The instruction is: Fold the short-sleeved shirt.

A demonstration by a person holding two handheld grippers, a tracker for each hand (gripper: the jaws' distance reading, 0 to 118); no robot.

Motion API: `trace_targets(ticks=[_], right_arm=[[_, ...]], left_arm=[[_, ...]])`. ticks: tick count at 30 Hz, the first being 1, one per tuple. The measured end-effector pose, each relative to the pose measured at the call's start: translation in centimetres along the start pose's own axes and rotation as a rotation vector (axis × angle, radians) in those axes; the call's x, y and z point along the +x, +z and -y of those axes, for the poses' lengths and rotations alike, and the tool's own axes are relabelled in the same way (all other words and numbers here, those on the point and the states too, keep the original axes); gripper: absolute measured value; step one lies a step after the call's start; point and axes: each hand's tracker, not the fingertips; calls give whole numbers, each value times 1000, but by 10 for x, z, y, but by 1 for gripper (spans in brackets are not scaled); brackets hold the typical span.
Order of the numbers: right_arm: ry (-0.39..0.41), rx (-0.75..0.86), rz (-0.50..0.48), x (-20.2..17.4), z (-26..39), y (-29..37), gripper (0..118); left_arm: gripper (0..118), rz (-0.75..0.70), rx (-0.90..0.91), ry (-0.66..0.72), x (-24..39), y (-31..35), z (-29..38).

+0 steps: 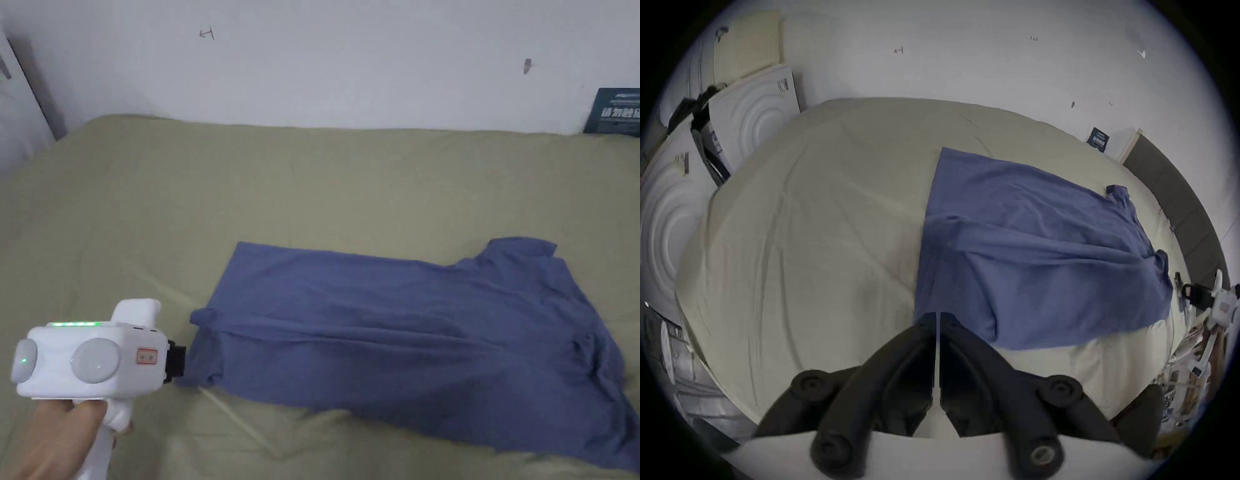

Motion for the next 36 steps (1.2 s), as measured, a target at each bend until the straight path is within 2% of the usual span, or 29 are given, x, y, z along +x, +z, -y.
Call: trace_targets(ticks=[2,3,4,5,6,10,11,12,13,16,17,18,19,20,21,23,25,26,27,28,29,30,32,36], right_arm=[[-5,-8,-14,1,4,0,1],[-3,-12,-12,1,5,0,1],[-2,-17,-13,2,5,-1,1],[0,-21,-15,3,5,-1,1],[-1,-21,-13,2,6,-5,1],[-18,-34,-18,4,7,-11,1],[-17,-43,-16,5,7,-13,1],[-12,-49,-10,5,8,-15,1],[-11,-50,-9,6,9,-15,1],[-21,-50,-14,7,7,-19,1],[-26,-49,-23,7,5,-19,2],[-33,-43,-30,7,5,-20,18],[-35,-38,-29,6,4,-22,51],[-22,-43,-50,6,3,-26,77],[-30,-53,-61,6,3,-31,90],[-21,-111,-76,1,6,-44,90],[-1,-190,-23,-2,11,-60,89],[-9,-214,-28,-1,15,-63,87],[-17,-192,-58,1,17,-63,72],[-14,-185,-49,1,18,-60,43],[0,-166,-28,1,18,-58,8],[-7,-129,-14,2,20,-53,7],[-23,-154,-42,3,17,-47,7],[11,-126,-34,-1,12,-28,7]], left_arm=[[5,6,2,13,0,-3,-1],[39,22,-9,15,0,-8,-4],[83,28,-26,23,-2,-15,-6],[114,37,-58,42,-2,-25,-9],[118,33,-83,41,-1,-35,-10],[116,-31,-79,24,6,-58,-14],[108,-35,-92,27,7,-66,-14],[86,-53,-107,23,8,-70,-12],[86,-70,-115,12,10,-73,-11],[71,-67,-108,6,14,-67,-10],[55,-28,-104,-18,15,-63,-11],[15,-17,-97,-24,17,-60,-11],[4,-72,-77,-52,22,-57,-9],[4,-78,-82,-95,25,-55,-12],[4,-62,-92,-80,24,-56,-13],[4,-63,-88,-46,20,-56,-13],[4,-46,-88,-18,23,-51,-9],[4,-49,-89,-20,24,-50,-9],[4,-56,-90,-27,26,-49,-9],[4,-61,-85,-35,28,-45,-8],[4,-62,-87,-42,29,-43,-8],[4,-67,-85,-52,29,-41,-9],[4,-76,-86,-57,23,-47,-9],[4,-67,-74,-44,16,-36,-8]])
